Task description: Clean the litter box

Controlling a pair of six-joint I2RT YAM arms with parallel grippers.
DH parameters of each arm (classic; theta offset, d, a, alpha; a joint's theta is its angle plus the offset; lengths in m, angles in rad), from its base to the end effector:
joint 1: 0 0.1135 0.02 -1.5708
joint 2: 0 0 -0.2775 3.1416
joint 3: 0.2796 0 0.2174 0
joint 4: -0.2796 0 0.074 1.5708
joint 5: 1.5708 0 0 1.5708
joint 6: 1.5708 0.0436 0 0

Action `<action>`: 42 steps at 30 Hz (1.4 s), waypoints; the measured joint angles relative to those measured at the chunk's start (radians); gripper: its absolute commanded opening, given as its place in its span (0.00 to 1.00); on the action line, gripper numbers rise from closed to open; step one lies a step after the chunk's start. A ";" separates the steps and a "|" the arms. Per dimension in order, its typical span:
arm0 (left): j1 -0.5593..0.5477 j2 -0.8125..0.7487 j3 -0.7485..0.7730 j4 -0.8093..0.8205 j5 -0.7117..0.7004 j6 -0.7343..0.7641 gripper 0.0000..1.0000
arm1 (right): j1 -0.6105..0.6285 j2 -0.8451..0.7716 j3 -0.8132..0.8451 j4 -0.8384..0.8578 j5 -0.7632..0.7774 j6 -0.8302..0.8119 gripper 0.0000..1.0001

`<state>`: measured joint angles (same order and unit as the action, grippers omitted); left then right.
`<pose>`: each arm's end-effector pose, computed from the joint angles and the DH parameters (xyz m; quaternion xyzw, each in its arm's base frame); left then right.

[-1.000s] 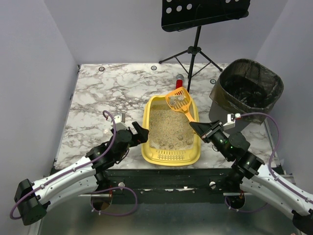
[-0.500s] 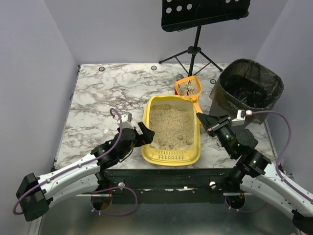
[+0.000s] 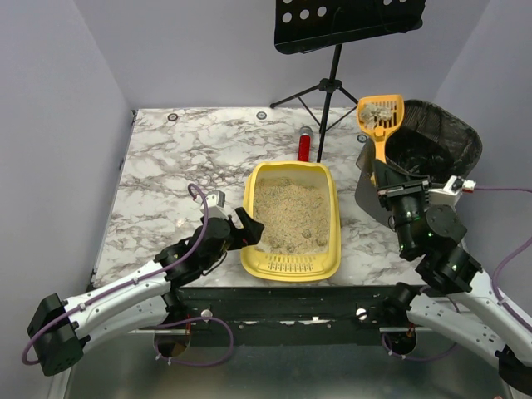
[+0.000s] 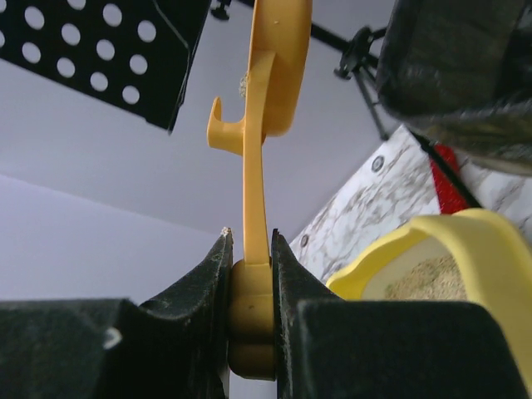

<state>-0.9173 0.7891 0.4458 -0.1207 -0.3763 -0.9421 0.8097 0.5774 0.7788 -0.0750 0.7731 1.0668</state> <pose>0.1002 -0.1045 0.2453 -0.1087 0.8344 -0.3186 0.4363 0.0804 0.0402 0.3788 0.3590 0.5709 0.4132 0.6119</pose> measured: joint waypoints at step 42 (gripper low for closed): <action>0.000 -0.069 0.000 -0.047 -0.033 0.011 0.99 | -0.026 0.333 0.269 -0.128 0.607 -1.356 0.01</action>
<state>-0.9173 0.7200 0.4458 -0.1673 -0.4095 -0.9310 0.7834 0.9108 1.0473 -0.2028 1.3800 -0.2893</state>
